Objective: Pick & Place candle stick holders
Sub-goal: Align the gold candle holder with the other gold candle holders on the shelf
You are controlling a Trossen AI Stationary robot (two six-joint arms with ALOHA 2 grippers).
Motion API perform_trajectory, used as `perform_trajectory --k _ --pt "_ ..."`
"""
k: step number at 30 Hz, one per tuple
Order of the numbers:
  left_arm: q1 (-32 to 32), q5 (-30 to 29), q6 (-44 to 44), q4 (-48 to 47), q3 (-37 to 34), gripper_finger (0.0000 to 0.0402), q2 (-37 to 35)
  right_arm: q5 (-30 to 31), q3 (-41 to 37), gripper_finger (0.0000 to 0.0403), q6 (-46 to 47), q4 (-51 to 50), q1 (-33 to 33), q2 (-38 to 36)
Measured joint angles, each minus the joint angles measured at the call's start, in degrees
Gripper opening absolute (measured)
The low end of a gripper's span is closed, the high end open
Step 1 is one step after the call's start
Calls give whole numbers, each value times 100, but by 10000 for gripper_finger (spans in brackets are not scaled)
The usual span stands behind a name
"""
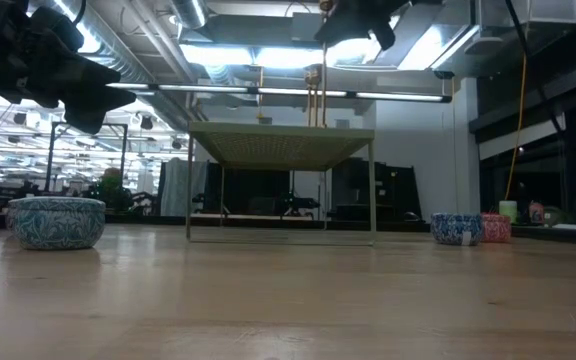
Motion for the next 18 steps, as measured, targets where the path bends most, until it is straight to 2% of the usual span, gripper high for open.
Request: perform_trajectory --k 7,18 --pt "2 0 -1 -1 0 200 0 8 2 34 3 -11 -56 11" --pt "0 -2 0 -1 2 200 0 -50 0 106 14 -137 -54 -45"
